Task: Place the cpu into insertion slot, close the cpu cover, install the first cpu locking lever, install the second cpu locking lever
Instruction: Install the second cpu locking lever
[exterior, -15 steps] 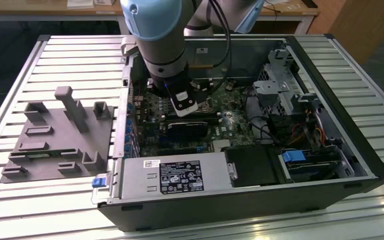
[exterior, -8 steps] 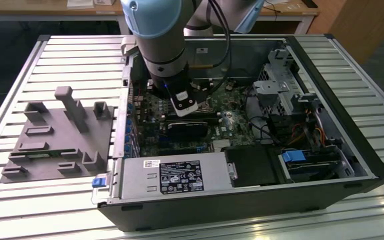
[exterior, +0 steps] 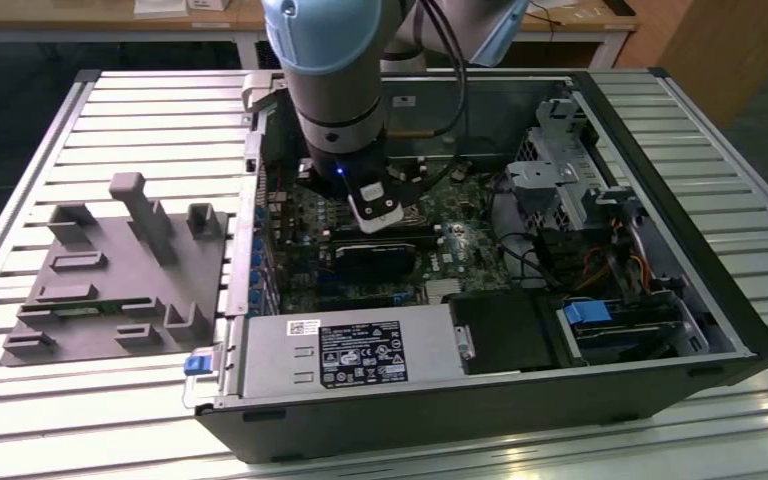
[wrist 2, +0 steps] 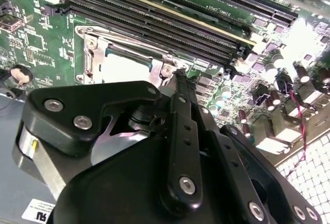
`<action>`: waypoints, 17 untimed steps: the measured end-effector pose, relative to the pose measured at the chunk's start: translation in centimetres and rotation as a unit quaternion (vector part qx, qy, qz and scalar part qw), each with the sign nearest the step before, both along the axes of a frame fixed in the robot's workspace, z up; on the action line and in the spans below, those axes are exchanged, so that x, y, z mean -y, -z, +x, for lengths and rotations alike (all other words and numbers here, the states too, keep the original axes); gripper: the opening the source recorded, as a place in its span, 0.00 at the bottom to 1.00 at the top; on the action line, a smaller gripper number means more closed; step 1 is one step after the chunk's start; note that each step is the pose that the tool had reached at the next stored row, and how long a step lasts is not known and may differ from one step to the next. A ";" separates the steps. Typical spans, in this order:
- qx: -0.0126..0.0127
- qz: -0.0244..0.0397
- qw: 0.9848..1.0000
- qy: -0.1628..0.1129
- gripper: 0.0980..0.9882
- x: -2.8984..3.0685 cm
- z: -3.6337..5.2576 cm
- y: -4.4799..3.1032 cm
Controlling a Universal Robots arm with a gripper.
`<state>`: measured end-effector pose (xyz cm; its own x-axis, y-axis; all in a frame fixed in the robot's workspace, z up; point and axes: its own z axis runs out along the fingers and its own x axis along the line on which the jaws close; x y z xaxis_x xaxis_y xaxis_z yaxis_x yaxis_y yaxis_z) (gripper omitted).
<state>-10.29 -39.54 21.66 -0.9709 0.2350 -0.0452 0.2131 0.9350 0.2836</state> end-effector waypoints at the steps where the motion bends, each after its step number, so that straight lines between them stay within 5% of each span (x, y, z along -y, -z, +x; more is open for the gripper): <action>1: -0.003 0.000 1.000 0.000 0.00 0.00 0.17 0.00; 3: -0.005 0.000 1.000 0.000 0.00 0.00 0.29 0.00; 8: -0.006 -0.001 1.000 0.000 0.00 -0.05 0.30 -0.01; 17: -0.009 -0.031 0.999 0.000 0.00 -0.87 0.59 0.00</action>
